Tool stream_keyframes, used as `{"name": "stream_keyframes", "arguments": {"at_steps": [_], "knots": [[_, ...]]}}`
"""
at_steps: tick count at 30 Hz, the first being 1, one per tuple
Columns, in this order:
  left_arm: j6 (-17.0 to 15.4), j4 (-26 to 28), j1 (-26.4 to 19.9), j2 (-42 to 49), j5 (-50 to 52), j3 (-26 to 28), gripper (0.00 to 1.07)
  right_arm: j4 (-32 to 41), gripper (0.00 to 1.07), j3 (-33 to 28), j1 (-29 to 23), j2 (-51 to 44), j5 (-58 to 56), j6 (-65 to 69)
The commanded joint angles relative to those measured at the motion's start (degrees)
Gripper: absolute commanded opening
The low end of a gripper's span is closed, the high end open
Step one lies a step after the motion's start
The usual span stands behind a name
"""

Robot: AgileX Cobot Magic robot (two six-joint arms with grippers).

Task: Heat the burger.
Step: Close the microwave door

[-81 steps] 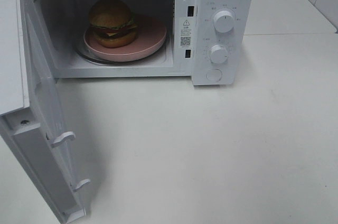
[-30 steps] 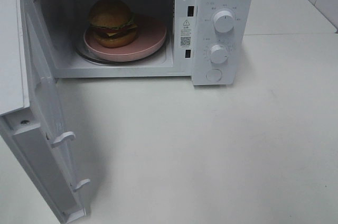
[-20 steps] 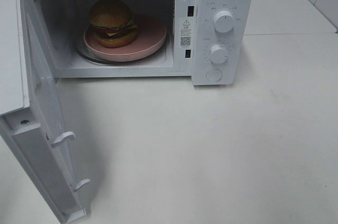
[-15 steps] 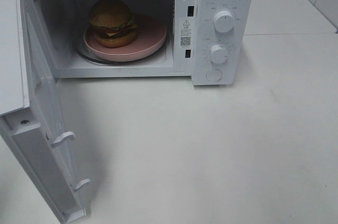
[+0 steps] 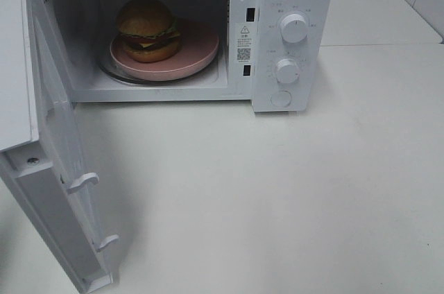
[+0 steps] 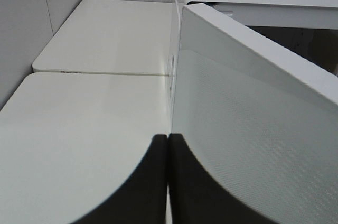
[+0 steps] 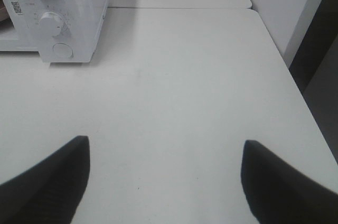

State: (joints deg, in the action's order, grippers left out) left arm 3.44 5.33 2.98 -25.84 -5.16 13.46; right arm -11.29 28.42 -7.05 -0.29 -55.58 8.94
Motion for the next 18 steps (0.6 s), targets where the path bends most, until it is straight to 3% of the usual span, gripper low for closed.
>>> {"name": "stream_keyframes", "arguments": {"at_steps": [1, 14, 16, 18], "knots": [[0.11, 0.63, 0.29, -1.66, 5.16, -0.97, 0.00, -0.17, 0.74, 0.06, 0.23, -1.38, 0.34, -0.29], [0.00, -1.03, 0.52, -18.11, 22.35, -1.66, 0.00, -0.17, 0.74, 0.06, 0.23, -1.38, 0.34, -0.29], [-0.46, -1.55, 0.63, -19.54, 23.61, -1.89, 0.00, -0.17, 0.74, 0.06, 0.23, -1.38, 0.34, -0.29], [-2.98, -4.81, 0.74, -23.38, 29.05, -2.64, 0.00, -0.17, 0.74, 0.06, 0.23, -1.38, 0.34, -0.29]]}}
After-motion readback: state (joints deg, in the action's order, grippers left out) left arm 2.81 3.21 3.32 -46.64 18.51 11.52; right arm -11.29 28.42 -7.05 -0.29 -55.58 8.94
